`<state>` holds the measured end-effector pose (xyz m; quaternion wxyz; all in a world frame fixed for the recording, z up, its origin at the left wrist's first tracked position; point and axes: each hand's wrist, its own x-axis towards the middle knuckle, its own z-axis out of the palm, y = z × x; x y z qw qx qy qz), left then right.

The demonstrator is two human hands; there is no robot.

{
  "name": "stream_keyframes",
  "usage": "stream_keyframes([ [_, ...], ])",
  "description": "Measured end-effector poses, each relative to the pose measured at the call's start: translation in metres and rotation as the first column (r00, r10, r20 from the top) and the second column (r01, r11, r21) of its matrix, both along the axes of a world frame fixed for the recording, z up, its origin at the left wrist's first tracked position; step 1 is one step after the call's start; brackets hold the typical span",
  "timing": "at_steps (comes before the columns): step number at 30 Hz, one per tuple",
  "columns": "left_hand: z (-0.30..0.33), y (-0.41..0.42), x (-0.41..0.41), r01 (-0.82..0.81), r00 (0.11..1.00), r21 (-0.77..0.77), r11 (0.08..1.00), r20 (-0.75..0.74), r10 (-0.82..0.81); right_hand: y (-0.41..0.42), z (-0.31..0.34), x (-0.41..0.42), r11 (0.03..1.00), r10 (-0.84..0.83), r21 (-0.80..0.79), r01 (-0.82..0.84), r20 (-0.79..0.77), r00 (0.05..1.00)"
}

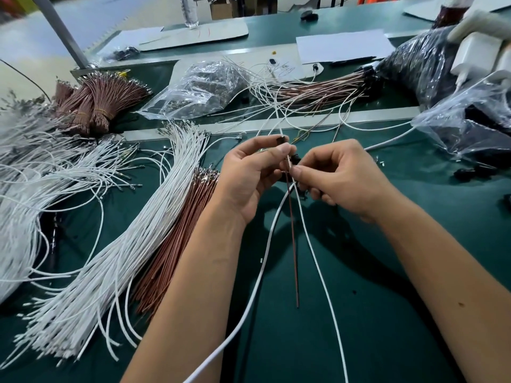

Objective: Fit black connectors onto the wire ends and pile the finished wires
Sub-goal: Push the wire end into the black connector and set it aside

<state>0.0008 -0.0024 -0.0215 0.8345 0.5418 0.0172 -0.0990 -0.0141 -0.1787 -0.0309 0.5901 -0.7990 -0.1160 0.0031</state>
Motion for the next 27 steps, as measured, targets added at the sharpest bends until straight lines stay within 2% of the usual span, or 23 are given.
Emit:
stream_keyframes([
  [2, 0.001, 0.002, 0.0, -0.015, 1.0, -0.019, 1.0, 0.011, 0.015, 0.0, 0.001, -0.001, 0.999, 0.041, 0.001, -0.041, -0.037, 0.998],
  [6, 0.002, 0.002, -0.002, 0.016, 0.999, -0.003, 1.0, 0.033, -0.015, 0.002, 0.0, -0.002, 0.998, 0.025, 0.054, -0.025, -0.009, 1.0],
  [9, 0.002, 0.001, -0.002, 0.006, 1.0, 0.003, 1.0, 0.023, -0.006, 0.0, 0.0, 0.0, 0.999, 0.045, 0.028, -0.044, -0.031, 0.998],
  [14, 0.003, 0.005, -0.001, -0.025, 1.0, -0.015, 1.0, 0.012, 0.025, -0.008, 0.004, -0.004, 0.957, 0.255, -0.083, -0.278, -0.212, 0.943],
  [16, 0.004, 0.004, -0.003, 0.008, 0.999, -0.002, 1.0, 0.033, -0.008, -0.006, 0.004, -0.005, 0.966, 0.239, -0.05, -0.255, -0.208, 0.948],
  [20, 0.003, 0.002, -0.004, 0.059, 0.994, 0.045, 0.997, 0.088, -0.063, -0.001, 0.002, -0.002, 0.991, 0.099, 0.105, -0.088, -0.112, 0.989],
  [27, 0.0, 0.002, -0.004, 0.101, 0.977, 0.097, 0.99, 0.179, -0.117, -0.004, 0.004, -0.001, 0.991, 0.108, 0.091, -0.101, -0.087, 0.99],
])
